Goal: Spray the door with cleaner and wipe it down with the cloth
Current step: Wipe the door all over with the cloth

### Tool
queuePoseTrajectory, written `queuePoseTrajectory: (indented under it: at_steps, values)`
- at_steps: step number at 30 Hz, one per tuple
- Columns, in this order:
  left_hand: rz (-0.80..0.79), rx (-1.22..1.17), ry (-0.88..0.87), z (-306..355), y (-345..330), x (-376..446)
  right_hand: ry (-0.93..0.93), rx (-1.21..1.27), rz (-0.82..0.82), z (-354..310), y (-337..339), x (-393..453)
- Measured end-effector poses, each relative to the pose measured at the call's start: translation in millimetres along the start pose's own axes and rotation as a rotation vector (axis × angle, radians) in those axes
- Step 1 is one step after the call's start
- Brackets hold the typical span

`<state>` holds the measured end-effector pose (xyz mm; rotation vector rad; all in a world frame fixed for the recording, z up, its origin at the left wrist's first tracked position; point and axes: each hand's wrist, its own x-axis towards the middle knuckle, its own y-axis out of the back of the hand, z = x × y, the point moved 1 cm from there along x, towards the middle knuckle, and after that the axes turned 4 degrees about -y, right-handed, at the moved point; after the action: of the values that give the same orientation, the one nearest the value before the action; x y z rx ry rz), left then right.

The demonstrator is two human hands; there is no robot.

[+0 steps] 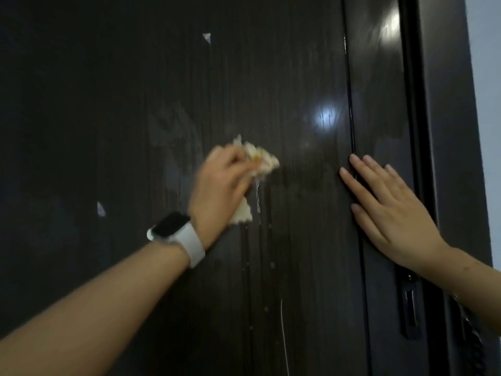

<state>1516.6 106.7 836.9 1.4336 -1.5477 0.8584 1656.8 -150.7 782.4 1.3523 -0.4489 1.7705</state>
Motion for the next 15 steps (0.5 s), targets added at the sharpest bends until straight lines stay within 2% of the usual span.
queuePoseTrajectory:
  at_steps: [4,6,7,10,13,15]
  values:
    - [-0.189,-0.090,-0.088,56.1,-6.8,-86.7,-0.009,0.005,-0.020,0.9,2.9,0.3]
    - [-0.221,-0.132,-0.104,58.5,-5.7,-91.1,-0.016,-0.012,-0.016,2.5,3.0,0.2]
    - [-0.172,-0.150,-0.070,51.8,-3.7,-78.7,-0.018,-0.016,-0.013,2.4,2.1,0.5]
    - [0.072,-0.160,0.170,12.0,7.1,-6.7,-0.020,-0.009,0.004,1.8,-0.5,1.5]
    - [0.132,-0.097,0.251,-15.7,14.0,50.7,-0.020,0.007,0.018,1.2,-0.9,0.3]
    - [0.150,-0.092,0.258,-13.8,10.7,51.6,-0.017,0.008,0.016,1.6,0.0,-0.1]
